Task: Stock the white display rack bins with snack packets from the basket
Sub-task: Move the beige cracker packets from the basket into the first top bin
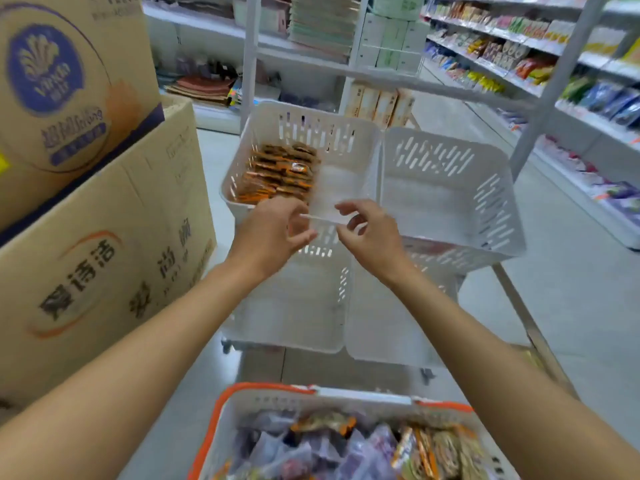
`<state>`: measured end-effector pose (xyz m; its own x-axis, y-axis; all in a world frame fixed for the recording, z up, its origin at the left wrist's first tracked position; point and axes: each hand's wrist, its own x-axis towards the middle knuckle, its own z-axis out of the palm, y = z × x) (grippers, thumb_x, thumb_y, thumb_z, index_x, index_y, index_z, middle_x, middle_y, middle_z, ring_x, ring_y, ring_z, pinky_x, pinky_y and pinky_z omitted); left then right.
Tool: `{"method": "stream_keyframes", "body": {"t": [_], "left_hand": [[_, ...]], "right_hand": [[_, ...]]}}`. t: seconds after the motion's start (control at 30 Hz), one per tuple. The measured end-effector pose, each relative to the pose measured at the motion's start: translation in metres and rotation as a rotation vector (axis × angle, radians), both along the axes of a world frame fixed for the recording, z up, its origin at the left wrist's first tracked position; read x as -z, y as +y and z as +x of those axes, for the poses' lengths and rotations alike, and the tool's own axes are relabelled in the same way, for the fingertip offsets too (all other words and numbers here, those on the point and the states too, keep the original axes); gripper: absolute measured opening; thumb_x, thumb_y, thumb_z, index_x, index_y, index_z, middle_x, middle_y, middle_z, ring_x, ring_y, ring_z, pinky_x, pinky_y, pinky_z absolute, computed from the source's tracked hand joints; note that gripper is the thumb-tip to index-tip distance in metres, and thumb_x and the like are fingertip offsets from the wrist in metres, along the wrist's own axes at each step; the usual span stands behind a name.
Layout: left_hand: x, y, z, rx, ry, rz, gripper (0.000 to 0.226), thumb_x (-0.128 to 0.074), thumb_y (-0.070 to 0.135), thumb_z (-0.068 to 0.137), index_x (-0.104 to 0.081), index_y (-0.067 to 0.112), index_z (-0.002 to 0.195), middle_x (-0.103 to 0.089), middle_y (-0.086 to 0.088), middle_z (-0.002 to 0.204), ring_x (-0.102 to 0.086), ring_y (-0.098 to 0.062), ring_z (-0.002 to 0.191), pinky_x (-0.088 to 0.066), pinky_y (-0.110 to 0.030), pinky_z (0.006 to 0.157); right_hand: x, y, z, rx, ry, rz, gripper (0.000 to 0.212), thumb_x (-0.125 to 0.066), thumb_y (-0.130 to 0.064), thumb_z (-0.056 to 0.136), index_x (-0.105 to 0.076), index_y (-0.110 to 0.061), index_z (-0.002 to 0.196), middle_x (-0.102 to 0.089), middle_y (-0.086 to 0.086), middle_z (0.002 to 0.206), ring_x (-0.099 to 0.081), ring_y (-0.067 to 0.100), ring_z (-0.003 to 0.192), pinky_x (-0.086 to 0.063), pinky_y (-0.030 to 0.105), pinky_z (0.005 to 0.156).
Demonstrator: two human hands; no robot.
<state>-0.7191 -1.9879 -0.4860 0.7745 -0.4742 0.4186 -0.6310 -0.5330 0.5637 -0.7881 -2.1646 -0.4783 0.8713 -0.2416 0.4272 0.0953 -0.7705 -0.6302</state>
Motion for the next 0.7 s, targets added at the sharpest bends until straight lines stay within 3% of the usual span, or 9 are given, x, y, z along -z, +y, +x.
{"method": "stream_keyframes", "body": {"t": [0.1,0.23,0.4,0.43,0.5,0.57,0.67,0.7], "left_hand": [[0.034,0.002,-0.066,0.049,0.102,0.049,0.033,-0.076,0.035,0.084,-0.066,0.018,0.111,-0.064,0.005,0.104,-0.057,-0.014,0.091,-0.05,-0.035,0.08],[0.093,0.001,-0.134,0.125,0.294,0.169,0.042,-0.076,0.038,0.084,-0.066,0.015,0.118,-0.066,-0.001,0.113,-0.06,-0.016,0.096,-0.05,-0.033,0.083],[0.145,-0.001,-0.19,0.129,0.401,0.14,0.04,-0.082,0.029,0.078,-0.068,0.009,0.11,-0.062,-0.001,0.098,-0.062,-0.022,0.089,-0.043,-0.029,0.078],[0.15,-0.003,-0.199,0.134,0.414,0.137,0.037,-0.082,0.029,0.078,-0.068,0.012,0.107,-0.062,0.001,0.097,-0.06,-0.019,0.085,-0.043,-0.03,0.076],[0.157,-0.008,-0.214,0.167,0.476,0.117,0.027,-0.082,0.024,0.079,-0.065,0.019,0.1,-0.063,0.007,0.09,-0.059,-0.008,0.077,-0.045,-0.03,0.072],[0.163,-0.016,-0.228,0.217,0.54,0.088,0.023,-0.081,0.018,0.081,-0.063,0.028,0.091,-0.065,0.015,0.08,-0.062,-0.001,0.073,-0.048,-0.031,0.071],[0.169,-0.034,-0.245,0.255,0.66,0.052,0.02,-0.077,0.017,0.084,-0.065,0.028,0.095,-0.07,0.009,0.091,-0.067,-0.014,0.087,-0.055,-0.037,0.083],[0.169,-0.042,-0.25,0.262,0.698,0.049,0.018,-0.075,0.019,0.086,-0.066,0.023,0.101,-0.07,0.004,0.097,-0.067,-0.016,0.092,-0.055,-0.037,0.088]], "right_hand": [[0.042,-0.009,-0.087,0.005,0.15,-0.018,0.032,-0.068,-0.004,0.083,-0.069,-0.014,0.113,-0.065,-0.002,0.1,-0.06,0.009,0.074,-0.048,0.019,0.075],[0.117,-0.047,-0.201,0.082,0.455,-0.03,0.031,-0.069,-0.007,0.084,-0.069,-0.016,0.113,-0.063,-0.002,0.1,-0.056,0.006,0.08,-0.048,0.027,0.084],[0.164,-0.091,-0.295,0.181,0.567,-0.01,0.042,-0.074,-0.016,0.082,-0.065,-0.017,0.123,-0.06,-0.003,0.119,-0.051,0.003,0.112,-0.034,0.006,0.091],[0.172,-0.097,-0.304,0.163,0.609,0.037,0.049,-0.074,-0.017,0.084,-0.06,-0.017,0.13,-0.058,0.001,0.127,-0.051,0.009,0.119,-0.035,0.008,0.096],[0.189,-0.097,-0.316,0.117,0.752,0.101,0.063,-0.073,-0.02,0.086,-0.046,-0.018,0.144,-0.05,0.007,0.142,-0.046,0.021,0.132,-0.038,0.027,0.108],[0.206,-0.094,-0.321,0.15,0.755,0.115,0.072,-0.074,-0.023,0.082,-0.043,-0.02,0.147,-0.046,0.004,0.148,-0.043,0.022,0.136,-0.038,0.038,0.112],[0.207,-0.089,-0.319,0.243,0.667,0.167,0.076,-0.072,-0.019,0.079,-0.039,-0.025,0.147,-0.051,0.006,0.142,-0.056,0.02,0.117,-0.049,0.031,0.094],[0.204,-0.087,-0.316,0.243,0.674,0.157,0.078,-0.073,-0.018,0.08,-0.035,-0.025,0.149,-0.046,0.009,0.147,-0.053,0.021,0.118,-0.047,0.031,0.094]]}}
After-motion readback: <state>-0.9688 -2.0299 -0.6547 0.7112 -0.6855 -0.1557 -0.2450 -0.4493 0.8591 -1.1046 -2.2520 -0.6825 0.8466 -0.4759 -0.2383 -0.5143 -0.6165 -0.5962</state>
